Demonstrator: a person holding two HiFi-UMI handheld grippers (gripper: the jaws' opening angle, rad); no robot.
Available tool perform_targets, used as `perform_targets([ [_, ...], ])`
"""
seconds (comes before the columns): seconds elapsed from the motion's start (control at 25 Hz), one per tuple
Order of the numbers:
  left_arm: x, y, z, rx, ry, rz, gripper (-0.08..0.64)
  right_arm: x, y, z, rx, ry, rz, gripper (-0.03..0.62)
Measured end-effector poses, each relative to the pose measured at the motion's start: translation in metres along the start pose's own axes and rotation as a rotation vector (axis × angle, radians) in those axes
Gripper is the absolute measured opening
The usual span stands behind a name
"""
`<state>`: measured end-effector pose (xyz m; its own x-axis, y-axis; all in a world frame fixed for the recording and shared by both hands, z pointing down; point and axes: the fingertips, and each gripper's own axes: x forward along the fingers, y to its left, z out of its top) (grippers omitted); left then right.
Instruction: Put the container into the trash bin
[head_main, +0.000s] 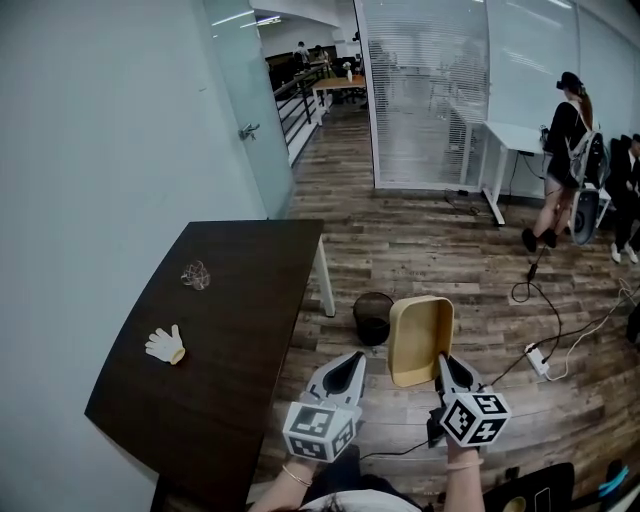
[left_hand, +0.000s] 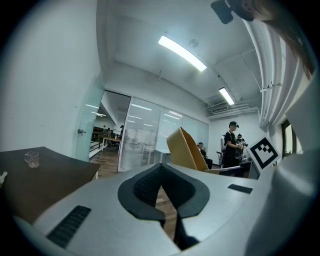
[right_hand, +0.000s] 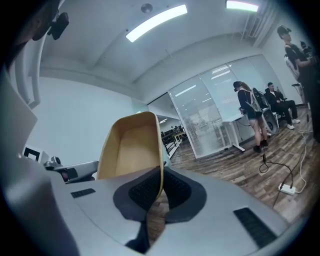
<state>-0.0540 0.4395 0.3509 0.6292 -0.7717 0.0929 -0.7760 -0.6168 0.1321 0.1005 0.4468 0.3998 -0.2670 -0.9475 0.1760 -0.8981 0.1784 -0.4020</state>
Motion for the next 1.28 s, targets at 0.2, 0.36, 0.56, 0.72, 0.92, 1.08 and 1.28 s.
perform_targets([
  [0.2, 0.029, 0.021, -0.002, -0.004, 0.004, 0.008, 0.018, 0.033, -0.013, 0.003, -0.013, 0.006, -0.011, 0.015],
  [0.36, 0.057, 0.046, 0.0, -0.015, -0.001, 0.007, 0.018, 0.068, -0.018, 0.007, -0.023, 0.015, -0.014, 0.015],
  [0.56, 0.098, 0.087, 0.007, -0.029, -0.002, -0.008, 0.018, 0.124, -0.02, 0.016, -0.025, 0.022, -0.022, 0.015],
  [0.72, 0.127, 0.127, 0.018, -0.03, -0.001, -0.027, 0.018, 0.172, -0.014, 0.026, -0.03, 0.012, -0.033, 0.017],
  [0.92, 0.162, 0.173, 0.035, -0.028, -0.01, -0.055, 0.018, 0.227, -0.009, 0.041, -0.023, 0.003, -0.06, 0.017],
  [1.08, 0.183, 0.208, 0.045, -0.031, -0.017, -0.073, 0.018, 0.266, -0.003, 0.049, -0.014, -0.004, -0.075, 0.017],
  [1.28, 0.205, 0.241, 0.045, -0.033, -0.005, -0.091, 0.018, 0.302, -0.005, 0.054, 0.034, -0.035, -0.112, 0.017],
])
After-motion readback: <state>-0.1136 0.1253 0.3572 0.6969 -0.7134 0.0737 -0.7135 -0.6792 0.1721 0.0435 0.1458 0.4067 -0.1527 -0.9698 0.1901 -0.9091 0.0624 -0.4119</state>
